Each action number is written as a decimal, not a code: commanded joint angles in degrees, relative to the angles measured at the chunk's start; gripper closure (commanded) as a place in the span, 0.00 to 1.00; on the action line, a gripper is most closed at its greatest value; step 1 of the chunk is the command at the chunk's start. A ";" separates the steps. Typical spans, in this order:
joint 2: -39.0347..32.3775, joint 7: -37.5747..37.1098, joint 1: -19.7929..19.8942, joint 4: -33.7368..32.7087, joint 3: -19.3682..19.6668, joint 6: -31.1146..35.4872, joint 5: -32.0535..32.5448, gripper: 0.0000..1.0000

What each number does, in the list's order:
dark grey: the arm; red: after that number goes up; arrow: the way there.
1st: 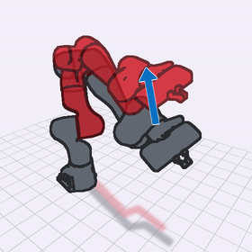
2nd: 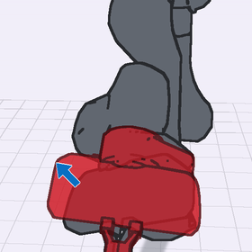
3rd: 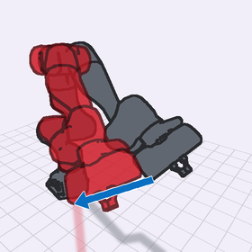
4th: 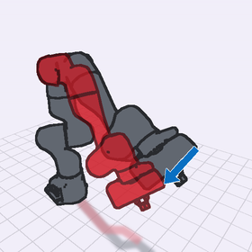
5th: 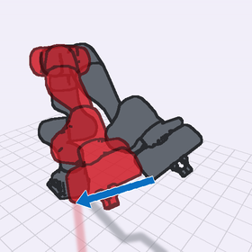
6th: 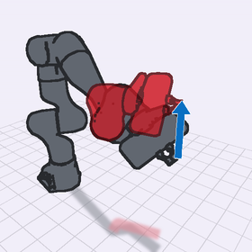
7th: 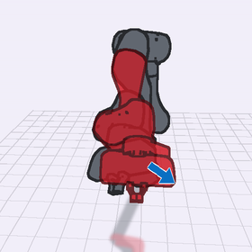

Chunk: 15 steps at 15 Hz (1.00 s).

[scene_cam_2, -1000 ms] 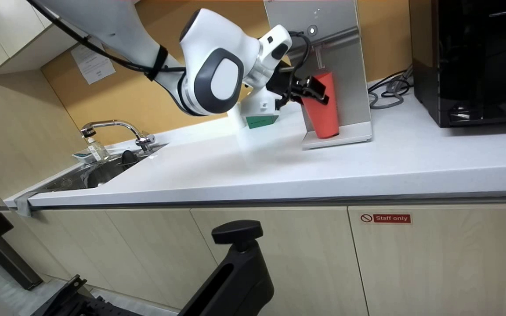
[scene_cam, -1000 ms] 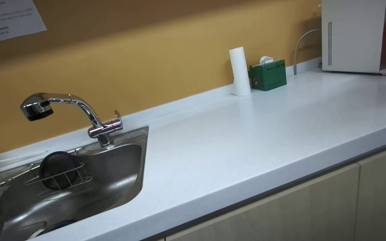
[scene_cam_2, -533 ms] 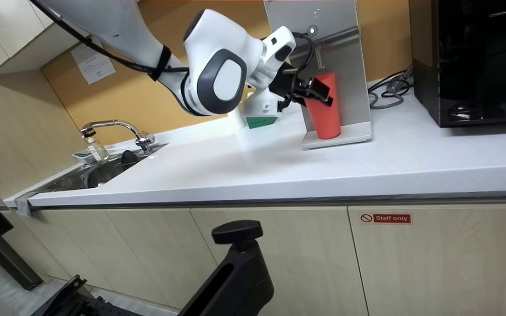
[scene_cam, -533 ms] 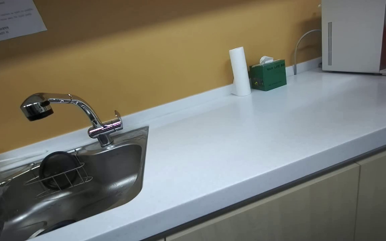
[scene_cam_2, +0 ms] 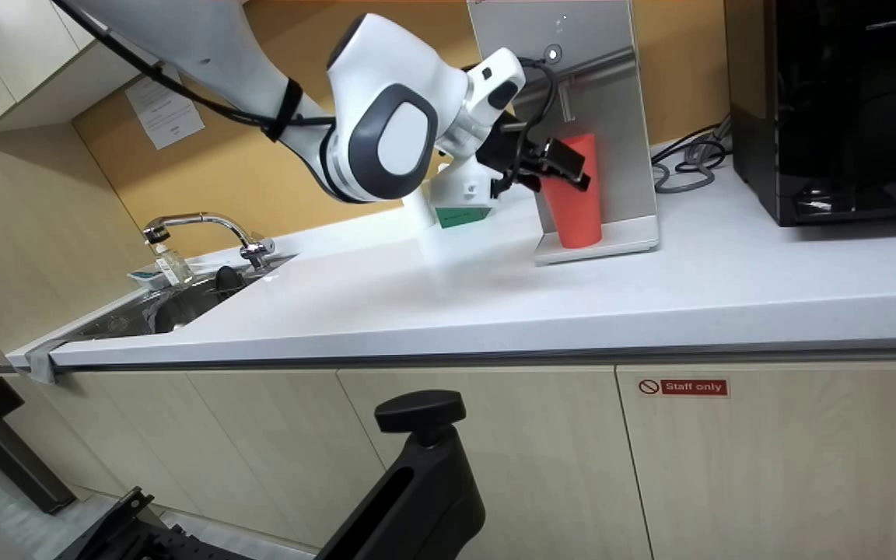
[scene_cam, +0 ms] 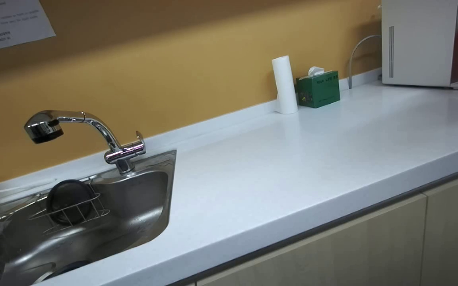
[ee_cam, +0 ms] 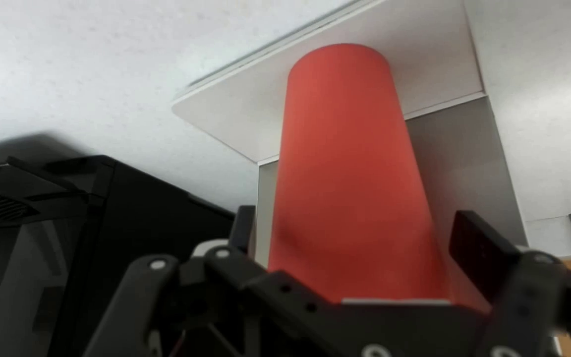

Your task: Pick up the orange cup and place it under the nozzle of the coffee machine

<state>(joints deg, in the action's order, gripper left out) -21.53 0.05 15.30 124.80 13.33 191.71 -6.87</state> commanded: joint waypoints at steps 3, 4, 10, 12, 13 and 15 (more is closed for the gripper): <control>4.26 0.51 -6.71 2.79 7.00 -6.21 -0.31 0.00; 5.23 0.60 -7.23 3.43 7.28 -7.68 0.14 0.00; 14.65 7.86 -2.65 7.34 -2.48 -24.23 -1.58 0.00; 16.94 10.49 -2.60 8.02 -3.50 -28.48 -3.51 0.00; 17.82 11.41 -2.74 8.21 -3.54 -30.24 -4.07 0.00; 18.78 11.53 -3.09 8.39 -2.93 -32.60 -3.75 0.00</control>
<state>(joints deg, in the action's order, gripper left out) -5.78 10.02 11.79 131.68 10.47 162.65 -9.92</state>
